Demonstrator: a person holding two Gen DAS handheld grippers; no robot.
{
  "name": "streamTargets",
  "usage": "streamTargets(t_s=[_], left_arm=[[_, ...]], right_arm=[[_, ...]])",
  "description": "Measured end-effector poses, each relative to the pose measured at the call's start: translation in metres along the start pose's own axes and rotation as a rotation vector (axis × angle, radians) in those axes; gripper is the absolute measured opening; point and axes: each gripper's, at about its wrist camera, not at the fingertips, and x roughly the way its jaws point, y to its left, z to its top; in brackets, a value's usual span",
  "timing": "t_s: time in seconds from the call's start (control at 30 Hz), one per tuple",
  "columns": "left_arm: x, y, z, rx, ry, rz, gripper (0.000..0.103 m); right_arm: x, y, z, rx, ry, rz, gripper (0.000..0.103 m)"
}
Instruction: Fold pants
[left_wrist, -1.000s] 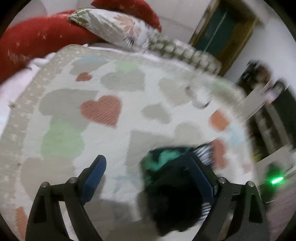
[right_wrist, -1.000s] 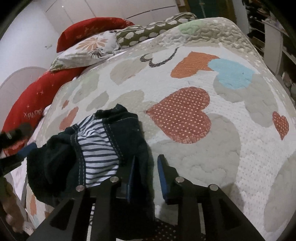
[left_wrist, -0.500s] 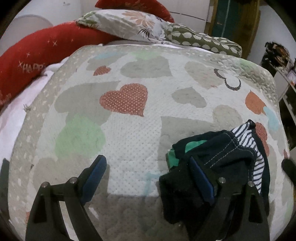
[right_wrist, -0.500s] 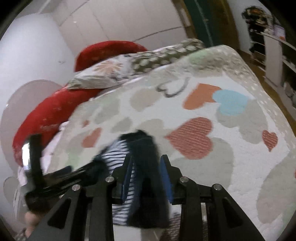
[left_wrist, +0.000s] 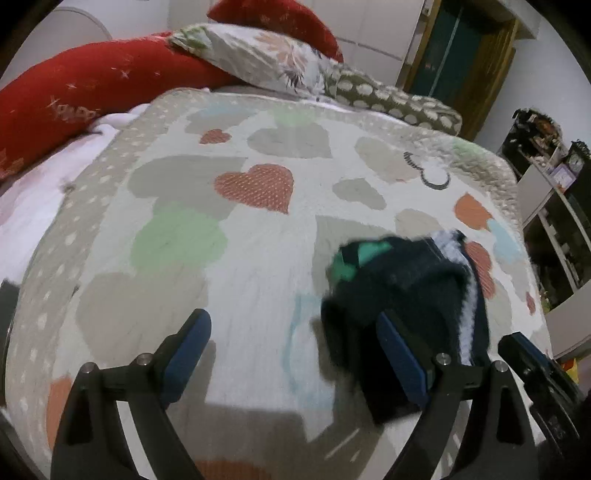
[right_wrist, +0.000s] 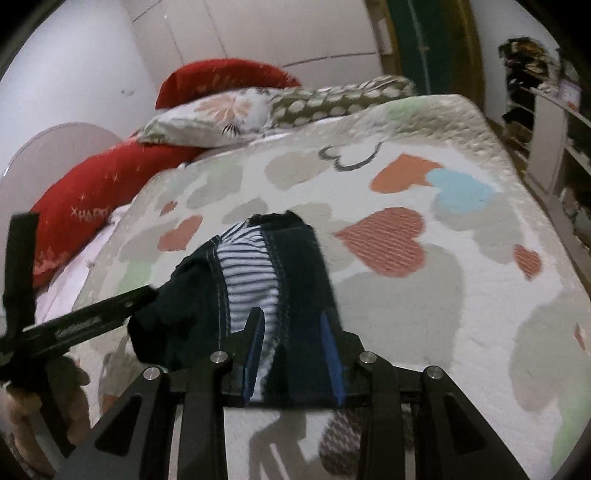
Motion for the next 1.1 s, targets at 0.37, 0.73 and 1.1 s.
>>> streamTargets(t_s=[0.37, 0.73, 1.1], left_arm=[[-0.094, -0.027, -0.073, 0.066, -0.213, 0.021, 0.101], [-0.120, -0.035, -0.078, 0.092, -0.223, -0.008, 0.101], [-0.095, -0.040, -0.093, 0.127, -0.123, 0.011, 0.101]], right_arm=[[-0.033, -0.012, -0.073, 0.053, 0.052, -0.068, 0.048], [-0.052, -0.001, -0.084, -0.024, 0.014, -0.121, 0.061], [-0.043, 0.002, -0.091, -0.044, 0.040, -0.139, 0.064]])
